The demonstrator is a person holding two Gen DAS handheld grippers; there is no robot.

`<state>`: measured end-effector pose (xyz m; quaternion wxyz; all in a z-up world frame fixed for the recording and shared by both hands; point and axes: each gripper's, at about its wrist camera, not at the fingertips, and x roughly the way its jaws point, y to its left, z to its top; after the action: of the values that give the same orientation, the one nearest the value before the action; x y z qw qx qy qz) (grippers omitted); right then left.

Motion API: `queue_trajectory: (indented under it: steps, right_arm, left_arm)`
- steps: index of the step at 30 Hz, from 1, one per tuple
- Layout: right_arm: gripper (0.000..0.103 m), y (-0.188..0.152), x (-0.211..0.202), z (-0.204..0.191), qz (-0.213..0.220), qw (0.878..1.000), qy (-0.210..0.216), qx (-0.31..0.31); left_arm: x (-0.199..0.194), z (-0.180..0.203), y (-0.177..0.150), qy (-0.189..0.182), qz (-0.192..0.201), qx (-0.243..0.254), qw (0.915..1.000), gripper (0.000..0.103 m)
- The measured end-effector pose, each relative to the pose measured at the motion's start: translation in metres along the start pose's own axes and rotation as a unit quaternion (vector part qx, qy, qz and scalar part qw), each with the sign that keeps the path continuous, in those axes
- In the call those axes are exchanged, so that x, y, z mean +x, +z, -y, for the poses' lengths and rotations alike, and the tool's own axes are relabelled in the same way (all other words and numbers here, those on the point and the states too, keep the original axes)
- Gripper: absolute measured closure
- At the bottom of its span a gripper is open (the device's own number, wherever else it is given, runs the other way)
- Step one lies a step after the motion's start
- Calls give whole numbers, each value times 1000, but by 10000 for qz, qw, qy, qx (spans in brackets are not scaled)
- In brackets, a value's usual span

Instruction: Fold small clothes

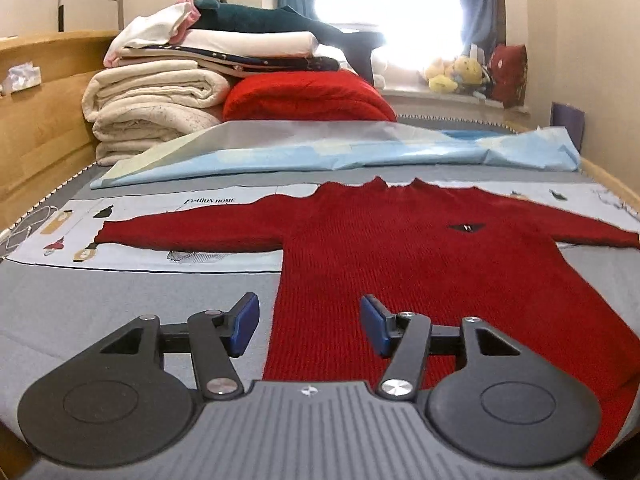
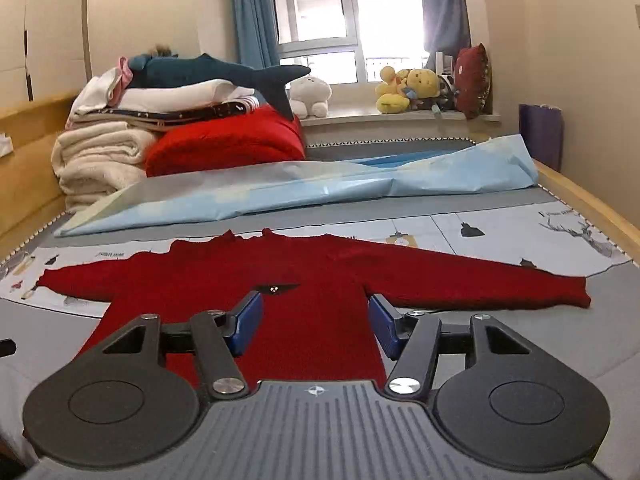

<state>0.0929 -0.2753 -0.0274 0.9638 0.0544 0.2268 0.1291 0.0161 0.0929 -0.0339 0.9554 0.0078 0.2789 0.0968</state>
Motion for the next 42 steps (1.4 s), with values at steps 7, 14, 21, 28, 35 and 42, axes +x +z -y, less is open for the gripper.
queue_trajectory:
  steps: [7,14,21,28,35,42]
  right_arm:
    - [42,12,-11,-4,134,9999,54,24]
    - [43,15,-11,-15,174,9998,-14,19]
    - [46,16,-8,-36,316,9992,-40,-257]
    - [47,22,-7,-34,460,9981,-152,-383]
    - [45,23,-4,-21,249,9992,-299,-101]
    - [45,22,3,-24,-26,9992,-344,-184]
  left_arm:
    - [-17,6,14,-37,-64,79,9999,33]
    - [-4,10,5,-272,-174,140,9994,28]
    - [15,16,20,-510,-463,-164,9975,28]
    - [32,13,107,-799,-362,-362,9955,28]
    - [89,-10,175,-744,-105,-221,9969,47]
    - [140,-25,184,-462,-440,-434,9970,62]
